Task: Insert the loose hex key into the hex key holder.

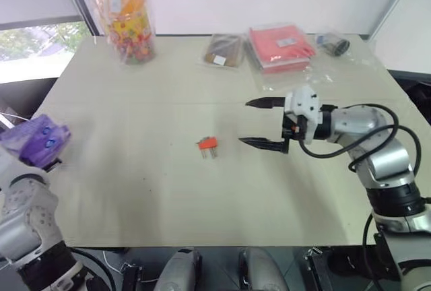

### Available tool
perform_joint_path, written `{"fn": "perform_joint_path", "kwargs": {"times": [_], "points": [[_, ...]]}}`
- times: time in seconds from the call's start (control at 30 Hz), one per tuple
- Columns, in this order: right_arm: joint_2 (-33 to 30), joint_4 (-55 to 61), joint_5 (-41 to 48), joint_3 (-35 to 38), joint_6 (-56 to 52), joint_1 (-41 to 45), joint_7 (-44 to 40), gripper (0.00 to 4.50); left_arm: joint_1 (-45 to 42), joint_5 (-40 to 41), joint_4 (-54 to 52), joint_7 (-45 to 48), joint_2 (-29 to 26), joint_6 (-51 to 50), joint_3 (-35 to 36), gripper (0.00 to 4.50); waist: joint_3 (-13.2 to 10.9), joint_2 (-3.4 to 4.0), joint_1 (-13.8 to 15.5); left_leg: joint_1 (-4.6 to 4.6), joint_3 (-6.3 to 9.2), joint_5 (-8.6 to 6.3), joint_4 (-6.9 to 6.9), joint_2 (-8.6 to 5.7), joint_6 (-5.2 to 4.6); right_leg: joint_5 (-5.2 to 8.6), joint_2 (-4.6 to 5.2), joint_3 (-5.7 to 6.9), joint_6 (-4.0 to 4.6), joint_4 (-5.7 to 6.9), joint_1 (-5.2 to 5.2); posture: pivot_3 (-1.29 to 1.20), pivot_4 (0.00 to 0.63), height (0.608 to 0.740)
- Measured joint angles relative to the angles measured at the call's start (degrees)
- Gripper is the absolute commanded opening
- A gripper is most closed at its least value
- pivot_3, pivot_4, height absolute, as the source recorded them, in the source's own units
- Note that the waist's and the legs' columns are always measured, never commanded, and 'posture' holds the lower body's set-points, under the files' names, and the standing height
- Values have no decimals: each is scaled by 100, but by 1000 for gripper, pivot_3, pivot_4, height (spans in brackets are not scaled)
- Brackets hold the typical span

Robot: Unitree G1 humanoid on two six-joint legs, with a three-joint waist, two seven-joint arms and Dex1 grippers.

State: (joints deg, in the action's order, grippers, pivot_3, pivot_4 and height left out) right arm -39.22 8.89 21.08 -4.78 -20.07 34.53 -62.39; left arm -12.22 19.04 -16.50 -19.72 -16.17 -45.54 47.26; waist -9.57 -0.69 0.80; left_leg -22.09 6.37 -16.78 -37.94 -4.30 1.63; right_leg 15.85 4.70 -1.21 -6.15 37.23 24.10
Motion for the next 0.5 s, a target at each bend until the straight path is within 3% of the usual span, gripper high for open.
{"fn": "perform_joint_path", "kwargs": {"times": [0.13,0.17,0.23,0.47,0.5], "points": [[10,-31,-12,-54,51,4,-49,4500,62,-16,9,-74,47,98,93,43,2,-4,0,-19,1,0,-7,-1,1,-3,1,1,-2,1,17,0,150,740],[11,-31,-12,-54,56,5,-54,4500,62,-12,18,-88,67,128,94,293,2,-4,-2,-19,1,0,-7,-1,1,-4,1,0,-2,1,17,0,150,740],[11,-31,-12,-54,61,4,-61,4500,61,-5,77,-133,102,203,97,900,3,-4,-7,-19,1,0,-7,-1,1,-4,0,1,-2,1,18,0,150,740],[8,-30,-12,-51,60,3,-45,4500,71,-67,109,-159,111,412,-30,4432,3,-4,-9,-19,1,0,-7,-1,1,-4,0,0,-1,2,20,0,150,740],[3,-28,-12,-48,59,-1,-40,4500,88,-122,107,-144,97,469,-111,4432,3,-4,-9,-19,0,0,-7,-1,1,-4,0,0,-1,2,20,0,150,740]]}}
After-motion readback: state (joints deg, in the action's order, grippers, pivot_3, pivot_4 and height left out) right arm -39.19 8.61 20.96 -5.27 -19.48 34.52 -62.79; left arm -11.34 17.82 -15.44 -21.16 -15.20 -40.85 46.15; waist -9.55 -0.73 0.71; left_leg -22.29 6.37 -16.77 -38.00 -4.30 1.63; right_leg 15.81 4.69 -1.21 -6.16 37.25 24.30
